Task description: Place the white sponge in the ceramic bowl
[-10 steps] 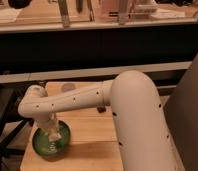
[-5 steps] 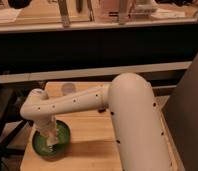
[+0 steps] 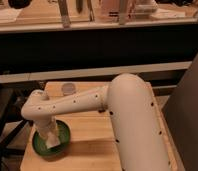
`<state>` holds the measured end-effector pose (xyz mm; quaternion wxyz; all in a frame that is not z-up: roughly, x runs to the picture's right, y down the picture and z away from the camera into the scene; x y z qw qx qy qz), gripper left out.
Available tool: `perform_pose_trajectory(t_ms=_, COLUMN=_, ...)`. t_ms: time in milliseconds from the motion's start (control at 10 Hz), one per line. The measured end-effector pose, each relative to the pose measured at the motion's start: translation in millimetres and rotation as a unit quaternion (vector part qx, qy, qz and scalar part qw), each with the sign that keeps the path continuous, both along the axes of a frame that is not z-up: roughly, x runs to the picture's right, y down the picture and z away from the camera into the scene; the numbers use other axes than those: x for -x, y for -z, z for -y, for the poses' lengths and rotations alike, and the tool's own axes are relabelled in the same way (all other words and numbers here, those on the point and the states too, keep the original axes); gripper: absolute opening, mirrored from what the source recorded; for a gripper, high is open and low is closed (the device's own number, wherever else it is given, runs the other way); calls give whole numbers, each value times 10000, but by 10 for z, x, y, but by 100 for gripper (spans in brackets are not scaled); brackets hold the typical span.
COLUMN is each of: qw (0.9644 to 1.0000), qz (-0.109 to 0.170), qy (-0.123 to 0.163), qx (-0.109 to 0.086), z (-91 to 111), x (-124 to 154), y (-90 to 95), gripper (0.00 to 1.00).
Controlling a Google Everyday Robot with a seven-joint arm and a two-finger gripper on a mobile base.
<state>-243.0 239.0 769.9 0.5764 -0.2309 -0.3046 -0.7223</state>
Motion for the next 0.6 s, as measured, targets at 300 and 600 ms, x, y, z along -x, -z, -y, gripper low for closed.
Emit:
perform_pose_trajectory(t_ms=300, qw=9998, qz=34, qy=77, qx=-155, z=109, x=15, y=89, gripper=80)
perform_pose_trajectory(t_ms=600, qw=9987, qz=60, qy=46, qx=-495, z=255, x=50, y=248, gripper=80)
